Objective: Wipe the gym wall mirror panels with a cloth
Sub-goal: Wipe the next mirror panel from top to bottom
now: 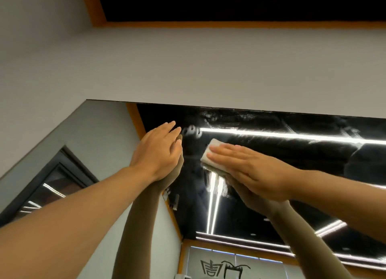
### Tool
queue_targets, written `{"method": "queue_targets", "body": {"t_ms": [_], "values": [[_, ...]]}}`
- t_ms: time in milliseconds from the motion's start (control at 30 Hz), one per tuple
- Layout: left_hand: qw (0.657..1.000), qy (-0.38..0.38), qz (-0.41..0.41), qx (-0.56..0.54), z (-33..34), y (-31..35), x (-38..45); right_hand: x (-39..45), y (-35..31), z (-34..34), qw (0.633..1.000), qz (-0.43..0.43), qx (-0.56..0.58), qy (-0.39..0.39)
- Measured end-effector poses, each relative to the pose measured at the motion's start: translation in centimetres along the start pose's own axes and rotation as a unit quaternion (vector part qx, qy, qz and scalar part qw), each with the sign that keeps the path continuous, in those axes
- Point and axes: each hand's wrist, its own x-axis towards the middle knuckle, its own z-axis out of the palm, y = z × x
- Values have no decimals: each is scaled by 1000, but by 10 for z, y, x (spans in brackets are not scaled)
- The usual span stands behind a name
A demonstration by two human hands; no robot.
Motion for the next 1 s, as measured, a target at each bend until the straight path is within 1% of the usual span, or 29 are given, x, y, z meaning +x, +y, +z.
{"method": "queue_targets", "body": {"t_ms": [100,233,300,333,367,433,467,533,600,633,733,800,900,967,1000], "values": [[999,-1,-24,-23,2,-10,-4,53,24,-8,994,84,-12,70],[998,-1,-27,-53,4,-12,-4,115,42,-16,977,185,-42,95],[998,-5,-24,-56,4,-14,-5,121,30,-18,977,180,-45,105],[998,-5,-22,-57,4,-16,-4,115,19,-17,982,152,-26,106],[998,-6,-21,-57,4,-17,-4,103,7,-14,989,107,-8,100],[998,-3,-20,-58,4,-18,-4,69,-20,-5,998,6,8,56],[998,0,-20,-57,3,-18,-4,49,-32,0,999,-21,24,27],[998,5,-19,-54,3,-18,-5,19,-41,9,998,-38,41,-27],[998,6,-20,-51,2,-17,-6,10,-39,6,997,-36,47,-53],[999,3,-19,-50,2,-16,-6,17,-35,2,998,-27,39,-51],[998,0,-18,-52,1,-16,-5,64,-12,-11,1000,27,-8,4],[998,2,-19,-56,1,-16,-5,101,7,-18,996,76,-10,41],[998,2,-24,-58,1,-16,-5,137,20,-23,987,142,4,77],[998,3,-25,-56,0,-16,-5,143,12,-22,985,148,22,85],[998,3,-25,-56,0,-16,-5,138,5,-19,987,129,36,88]]}}
